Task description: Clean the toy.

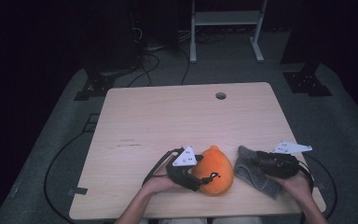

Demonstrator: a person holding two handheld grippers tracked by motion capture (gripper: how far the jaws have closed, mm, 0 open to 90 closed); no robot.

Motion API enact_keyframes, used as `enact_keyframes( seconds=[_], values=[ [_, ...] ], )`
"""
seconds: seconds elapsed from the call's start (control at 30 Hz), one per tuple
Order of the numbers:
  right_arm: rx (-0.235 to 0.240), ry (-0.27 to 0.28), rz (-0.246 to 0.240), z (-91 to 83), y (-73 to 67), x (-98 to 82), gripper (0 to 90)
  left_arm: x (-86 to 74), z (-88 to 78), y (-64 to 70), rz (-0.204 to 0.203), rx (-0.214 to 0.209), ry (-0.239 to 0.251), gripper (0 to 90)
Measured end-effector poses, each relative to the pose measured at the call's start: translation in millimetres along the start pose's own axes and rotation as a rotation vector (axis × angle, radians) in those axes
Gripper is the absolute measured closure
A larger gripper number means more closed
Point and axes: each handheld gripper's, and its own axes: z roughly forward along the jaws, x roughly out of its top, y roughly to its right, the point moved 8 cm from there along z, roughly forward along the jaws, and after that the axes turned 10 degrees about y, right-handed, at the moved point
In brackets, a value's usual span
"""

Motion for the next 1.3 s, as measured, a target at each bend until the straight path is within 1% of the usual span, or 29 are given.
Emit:
enact_keyframes(
  seconds=[0.07,0.1,0.17,0.23,0.3,0.33,0.37,0.4,0.43,0.47,0.5,0.53,0.57,0.6,0.63,0.67,0.7,0.73,0.77,0.8,0.87,0.97,1.03,1.07,1.2,1.27,1.3],
  values=[
    [0.006,0.011,0.015,0.0,1.0,1.6,48.2,7.3,-1.8,2.0,-0.009,-0.012,0.031,19.2],
    [0.014,0.017,0.025,0.4,0.7,2.1,47.3,10.9,-1.7,2.4,-0.009,-0.011,0.040,18.3],
    [0.031,0.027,0.026,1.4,-1.1,2.8,45.4,18.3,0.5,2.8,-0.004,-0.009,0.057,16.9],
    [0.048,0.028,0.028,2.6,-3.6,2.9,44.9,24.1,4.3,0.9,0.002,-0.004,0.063,15.3],
    [0.060,0.031,0.020,2.6,-6.5,3.6,44.9,26.5,9.8,-2.8,-0.015,0.000,0.059,13.3],
    [0.067,0.036,0.022,1.6,-7.7,4.3,44.9,25.7,12.1,-3.8,-0.024,0.000,0.054,13.2],
    [0.074,0.041,0.022,1.1,-8.3,4.9,44.8,22.5,15.7,-5.2,-0.035,0.003,0.033,13.1],
    [0.081,0.045,0.026,0.2,-9.1,5.4,44.7,17.4,19.7,-5.9,-0.048,0.005,0.002,11.9],
    [0.084,0.048,0.028,-0.6,-9.3,5.8,44.7,11.5,23.6,-5.5,-0.059,-0.002,-0.020,10.0],
    [0.088,0.052,0.031,-1.2,-9.5,6.2,44.7,5.7,26.9,-4.2,-0.060,-0.007,-0.018,9.6],
    [0.092,0.056,0.035,-1.7,-9.8,6.7,44.7,3.6,28.2,-3.3,-0.059,-0.004,-0.012,9.9],
    [0.093,0.059,0.035,-1.7,-9.8,7.0,44.7,1.6,29.9,-1.8,-0.060,-0.007,-0.004,11.0],
    [0.095,0.062,0.038,-1.5,-10.0,7.6,44.8,-0.1,30.8,-0.8,-0.053,-0.004,-0.009,13.1],
    [0.096,0.063,0.039,-1.2,-10.3,8.2,44.9,-1.3,31.5,-0.8,-0.040,0.007,-0.021,17.3],
    [0.098,0.065,0.038,-0.8,-10.7,8.9,45.0,-1.8,32.8,-0.7,-0.038,0.021,-0.032,24.2],
    [0.100,0.066,0.039,-0.4,-11.9,9.7,45.1,-2.1,33.4,-0.7,-0.021,0.033,-0.047,32.0],
    [0.102,0.071,0.034,0.0,-12.4,10.8,45.1,-1.7,34.0,-0.3,-0.010,0.040,-0.057,37.1],
    [0.103,0.073,0.037,0.0,-13.4,11.6,45.1,-0.6,34.4,0.7,-0.005,0.047,-0.068,40.8],
    [0.106,0.078,0.035,0.0,-14.0,12.9,45.1,1.4,34.5,1.7,0.010,0.057,-0.076,43.2],
    [0.109,0.084,0.035,-0.2,-15.1,14.4,45.2,2.9,34.0,2.5,0.016,0.059,-0.077,45.6],
    [0.113,0.095,0.033,-1.1,-16.0,16.1,45.5,6.8,31.4,3.3,0.011,0.059,-0.063,48.5],
    [0.114,0.107,0.042,-3.1,-15.4,17.6,45.6,11.1,26.7,0.5,-0.024,0.064,-0.033,50.7],
    [0.113,0.119,0.056,-5.0,-14.0,19.0,45.6,14.1,23.9,-3.1,-0.044,0.073,-0.010,50.8],
    [0.111,0.126,0.063,-5.9,-12.9,19.8,45.6,15.5,22.5,-5.2,-0.048,0.081,-0.003,50.9],
    [0.097,0.145,0.076,-9.2,-8.5,21.9,45.7,25.4,14.6,-18.7,-0.056,0.123,0.025,50.8],
    [0.090,0.150,0.076,-10.1,-7.1,22.4,45.6,31.4,9.6,-28.4,-0.045,0.158,0.032,50.6],
    [0.086,0.149,0.075,-10.5,-6.4,22.3,45.5,34.5,7.0,-35.2,-0.039,0.185,0.032,50.3]
  ],
)
